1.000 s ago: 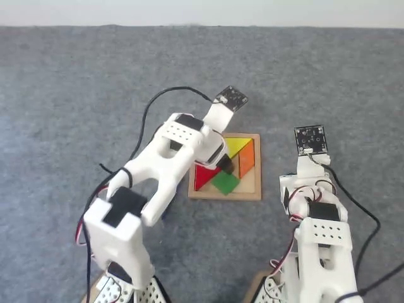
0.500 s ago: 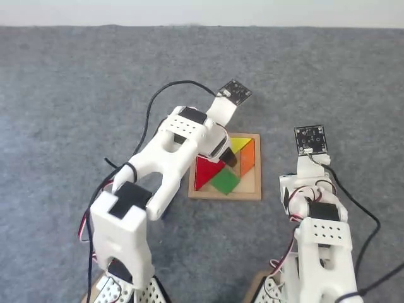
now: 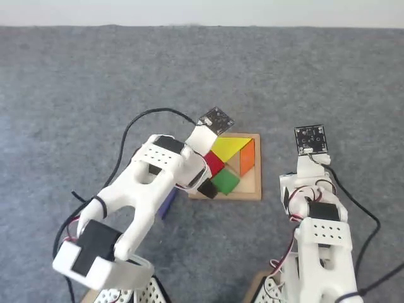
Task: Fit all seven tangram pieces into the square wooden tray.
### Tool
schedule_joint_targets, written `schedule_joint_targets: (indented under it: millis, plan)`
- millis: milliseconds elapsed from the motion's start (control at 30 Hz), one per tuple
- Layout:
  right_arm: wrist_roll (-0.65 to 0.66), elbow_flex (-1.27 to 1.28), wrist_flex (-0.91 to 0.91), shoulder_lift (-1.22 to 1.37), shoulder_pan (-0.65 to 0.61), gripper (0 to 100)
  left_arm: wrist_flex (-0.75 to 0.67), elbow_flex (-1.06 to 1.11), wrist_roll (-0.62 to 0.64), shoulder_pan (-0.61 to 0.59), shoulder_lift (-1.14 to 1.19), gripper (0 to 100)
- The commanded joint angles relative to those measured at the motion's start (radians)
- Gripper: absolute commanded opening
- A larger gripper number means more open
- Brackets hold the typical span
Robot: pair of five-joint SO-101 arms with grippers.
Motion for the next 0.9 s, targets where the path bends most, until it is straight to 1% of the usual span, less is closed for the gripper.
schedule_joint_targets:
  millis: [0, 133, 267, 433, 667, 800, 867]
  plan:
    - [0.011, -0.06, -0.019, 0.005, 0.002, 0.7, -0.029, -0.01, -0.017, -0.002, -0.057, 33]
    - [0.012, -0.06, -0.019, 0.005, 0.002, 0.7, -0.083, -0.012, -0.017, -0.005, -0.054, 33]
    - [0.012, -0.06, -0.019, 0.005, 0.002, 0.7, -0.086, -0.036, -0.017, -0.003, 0.008, 33]
    - [0.014, -0.06, -0.019, 0.005, 0.002, 0.7, -0.084, -0.134, -0.014, -0.003, 0.124, 33]
    - [0.015, -0.06, -0.019, 0.007, 0.002, 0.7, -0.084, -0.232, 0.014, -0.005, 0.143, 33]
    - [0.015, -0.06, -0.019, 0.008, 0.002, 0.7, -0.084, -0.24, 0.029, -0.034, 0.13, 33]
    - [0.015, -0.06, -0.021, 0.007, 0.002, 0.7, -0.083, -0.246, 0.077, -0.071, 0.117, 33]
